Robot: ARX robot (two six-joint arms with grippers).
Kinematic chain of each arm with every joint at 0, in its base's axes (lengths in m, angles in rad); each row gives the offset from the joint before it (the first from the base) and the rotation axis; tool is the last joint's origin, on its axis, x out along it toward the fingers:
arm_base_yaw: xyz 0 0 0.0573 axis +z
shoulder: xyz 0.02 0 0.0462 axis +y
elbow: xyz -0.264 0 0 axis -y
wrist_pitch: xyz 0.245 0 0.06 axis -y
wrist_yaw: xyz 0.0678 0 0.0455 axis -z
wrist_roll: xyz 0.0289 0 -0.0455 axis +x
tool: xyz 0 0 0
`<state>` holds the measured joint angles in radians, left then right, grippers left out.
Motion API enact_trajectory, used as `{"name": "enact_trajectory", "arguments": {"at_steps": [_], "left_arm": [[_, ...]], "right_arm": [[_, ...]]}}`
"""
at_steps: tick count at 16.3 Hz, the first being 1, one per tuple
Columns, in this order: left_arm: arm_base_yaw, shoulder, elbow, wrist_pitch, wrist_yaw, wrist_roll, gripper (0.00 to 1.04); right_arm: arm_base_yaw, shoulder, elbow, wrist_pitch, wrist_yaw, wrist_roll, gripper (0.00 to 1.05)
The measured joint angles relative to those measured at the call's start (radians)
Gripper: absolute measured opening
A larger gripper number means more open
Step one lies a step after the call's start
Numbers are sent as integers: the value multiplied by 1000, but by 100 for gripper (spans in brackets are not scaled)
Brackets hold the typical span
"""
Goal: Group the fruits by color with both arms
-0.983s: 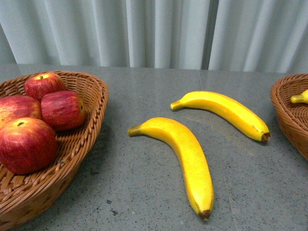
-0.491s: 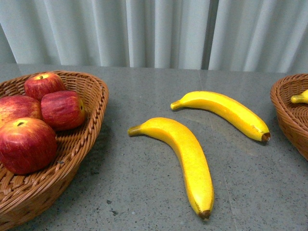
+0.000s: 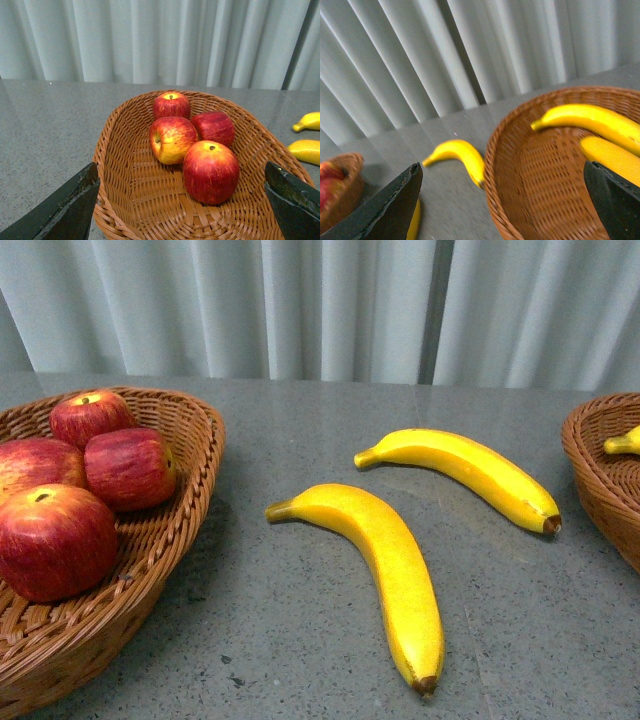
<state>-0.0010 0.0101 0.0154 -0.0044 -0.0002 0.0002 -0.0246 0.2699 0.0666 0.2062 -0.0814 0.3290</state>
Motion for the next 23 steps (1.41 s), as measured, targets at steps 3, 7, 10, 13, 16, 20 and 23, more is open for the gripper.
{"name": "enact_trajectory", "arguments": {"at_steps": [3, 7, 10, 13, 16, 20, 23], "left_arm": [[0, 0, 0, 0, 0, 0, 98], [0, 0, 0, 0, 0, 0, 98], [0, 0, 0, 0, 0, 0, 98], [0, 0, 0, 0, 0, 0, 98], [0, 0, 0, 0, 0, 0, 98], [0, 0, 0, 0, 0, 0, 98], [0, 0, 0, 0, 0, 0, 98]], "right_arm": [[87, 411, 192, 341, 5, 44, 98], [286, 940, 575, 376, 75, -17, 98], [450, 1165, 802, 219, 92, -93, 98], [548, 1245, 880, 14, 79, -175, 98], [556, 1282, 891, -90, 89, -244, 98], [570, 1352, 891, -124, 115, -319, 98], [575, 1412, 895, -131, 130, -361, 98]]}}
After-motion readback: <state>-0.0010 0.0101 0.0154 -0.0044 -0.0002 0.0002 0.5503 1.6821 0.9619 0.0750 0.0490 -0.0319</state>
